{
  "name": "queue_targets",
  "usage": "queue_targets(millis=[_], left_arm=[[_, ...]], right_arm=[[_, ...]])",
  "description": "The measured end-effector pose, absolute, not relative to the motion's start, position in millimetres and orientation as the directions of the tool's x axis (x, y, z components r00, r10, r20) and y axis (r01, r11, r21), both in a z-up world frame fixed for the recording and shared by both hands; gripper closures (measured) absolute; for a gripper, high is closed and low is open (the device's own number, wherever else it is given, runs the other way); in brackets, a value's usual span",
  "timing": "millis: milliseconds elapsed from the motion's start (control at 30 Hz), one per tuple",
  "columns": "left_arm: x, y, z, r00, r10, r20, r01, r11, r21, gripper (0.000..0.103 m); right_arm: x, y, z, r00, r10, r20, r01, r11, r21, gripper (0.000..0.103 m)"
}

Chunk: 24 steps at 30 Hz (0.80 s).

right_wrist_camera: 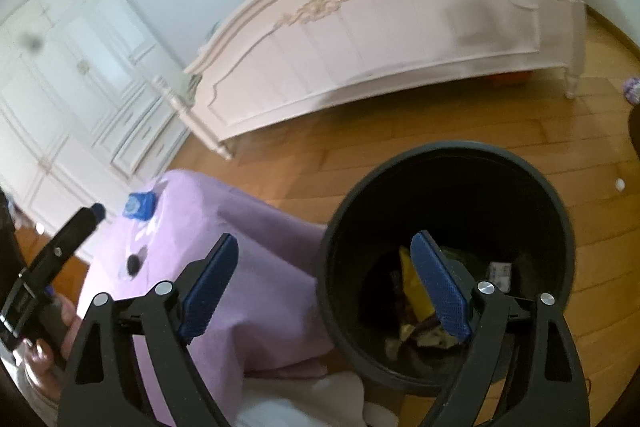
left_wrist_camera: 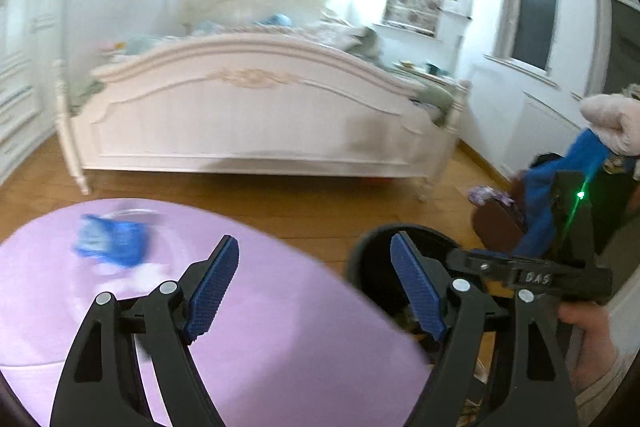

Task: Collect trash
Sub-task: 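Grasp the clear plastic lid with the left tool while the right tool grasps the blue wet-wipe pack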

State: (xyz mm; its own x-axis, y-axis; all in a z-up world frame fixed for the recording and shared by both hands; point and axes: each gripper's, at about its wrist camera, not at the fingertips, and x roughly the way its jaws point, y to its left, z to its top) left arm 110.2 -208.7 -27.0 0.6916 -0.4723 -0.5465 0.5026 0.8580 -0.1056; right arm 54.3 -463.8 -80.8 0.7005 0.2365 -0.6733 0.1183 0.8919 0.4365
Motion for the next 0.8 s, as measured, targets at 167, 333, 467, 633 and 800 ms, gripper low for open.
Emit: queue_targets(millis=[167, 333, 467, 633, 800], left_arm=[[122.8, -158.4, -34.8, 0.714, -0.357, -0.602, 0.406, 0.912, -0.06, 0.022], [130.9, -120.0, -43.4, 0.68, -0.351, -0.644, 0.394, 0.915, -0.083, 0.022], [124.1, -114.6, -51.1, 0.68, -0.316, -0.661, 0.418, 0.908, -0.004, 0.022], [123.1, -113.9, -65.5, 0.63, -0.325, -0.705, 0.468, 0.884, 0.011, 0.022], [127.4, -120.3, -77.6, 0.617, -0.302, -0.727, 0.495, 0.867, 0.06, 0.023]], right_arm=[[74.3, -428.3, -68.4, 0.677, 0.266, -0.686, 0.02, 0.926, 0.378, 0.016], [96.5, -384.5, -58.6, 0.655, 0.287, -0.699, -0.092, 0.949, 0.303, 0.016], [111.9, -352.0, -49.6, 0.639, 0.297, -0.709, -0.183, 0.955, 0.235, 0.016], [132.1, -315.2, -39.3, 0.629, 0.33, -0.704, -0.293, 0.939, 0.178, 0.016], [160.5, -267.2, -34.5, 0.6, 0.355, -0.717, -0.417, 0.904, 0.098, 0.019]])
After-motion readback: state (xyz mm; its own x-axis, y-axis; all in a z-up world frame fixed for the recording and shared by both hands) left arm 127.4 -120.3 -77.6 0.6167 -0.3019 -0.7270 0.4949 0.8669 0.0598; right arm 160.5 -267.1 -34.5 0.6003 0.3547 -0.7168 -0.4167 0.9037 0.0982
